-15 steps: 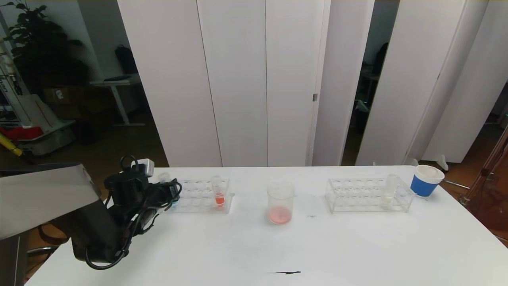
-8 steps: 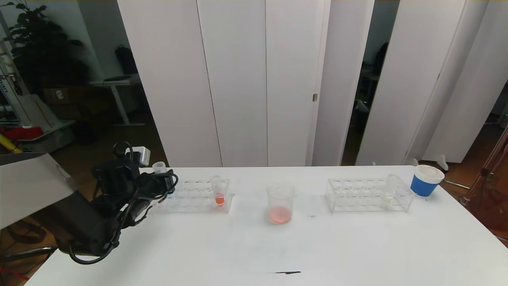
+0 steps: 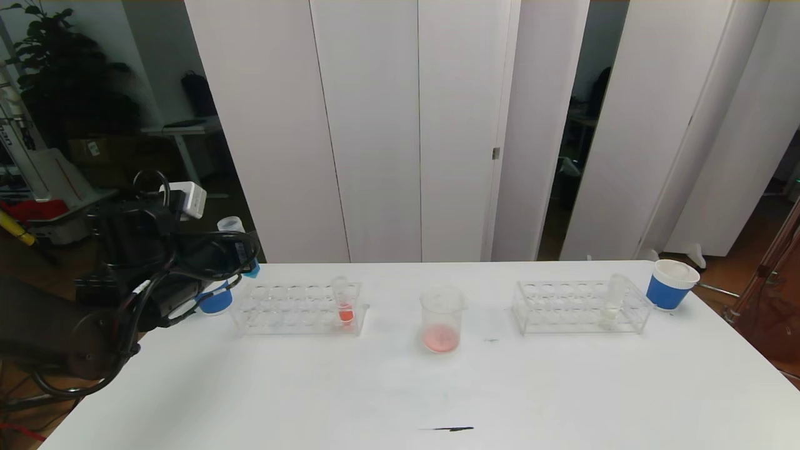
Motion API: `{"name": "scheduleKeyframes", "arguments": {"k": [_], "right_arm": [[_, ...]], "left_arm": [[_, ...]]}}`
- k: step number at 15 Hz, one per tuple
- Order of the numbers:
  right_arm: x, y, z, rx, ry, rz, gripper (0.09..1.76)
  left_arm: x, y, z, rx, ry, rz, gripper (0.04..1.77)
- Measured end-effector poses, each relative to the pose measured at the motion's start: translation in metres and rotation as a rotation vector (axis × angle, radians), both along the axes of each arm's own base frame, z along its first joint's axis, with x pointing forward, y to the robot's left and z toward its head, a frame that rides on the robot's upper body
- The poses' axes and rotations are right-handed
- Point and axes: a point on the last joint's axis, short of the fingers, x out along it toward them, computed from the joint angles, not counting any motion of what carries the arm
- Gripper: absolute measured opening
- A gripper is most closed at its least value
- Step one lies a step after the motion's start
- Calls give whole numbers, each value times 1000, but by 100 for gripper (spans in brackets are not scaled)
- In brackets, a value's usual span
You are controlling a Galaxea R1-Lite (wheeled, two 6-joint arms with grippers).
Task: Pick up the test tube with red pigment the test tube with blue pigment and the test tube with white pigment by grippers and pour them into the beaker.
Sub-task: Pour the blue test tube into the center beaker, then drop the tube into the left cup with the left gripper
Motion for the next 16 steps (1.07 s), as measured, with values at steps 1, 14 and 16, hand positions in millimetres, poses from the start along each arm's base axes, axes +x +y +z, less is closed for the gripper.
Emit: {"name": "scheduleKeyframes", "arguments": {"k": [1, 14, 16], "right_arm": [[0, 0, 0, 0, 0, 0, 175], [0, 0, 0, 0, 0, 0, 175], [0, 0, 0, 0, 0, 0, 175]], "left_arm": [[-5, -2, 12, -8, -17, -54, 58], [-20, -74, 50, 113, -117, -563, 58], [-11, -92, 52, 145, -177, -632, 58]]}}
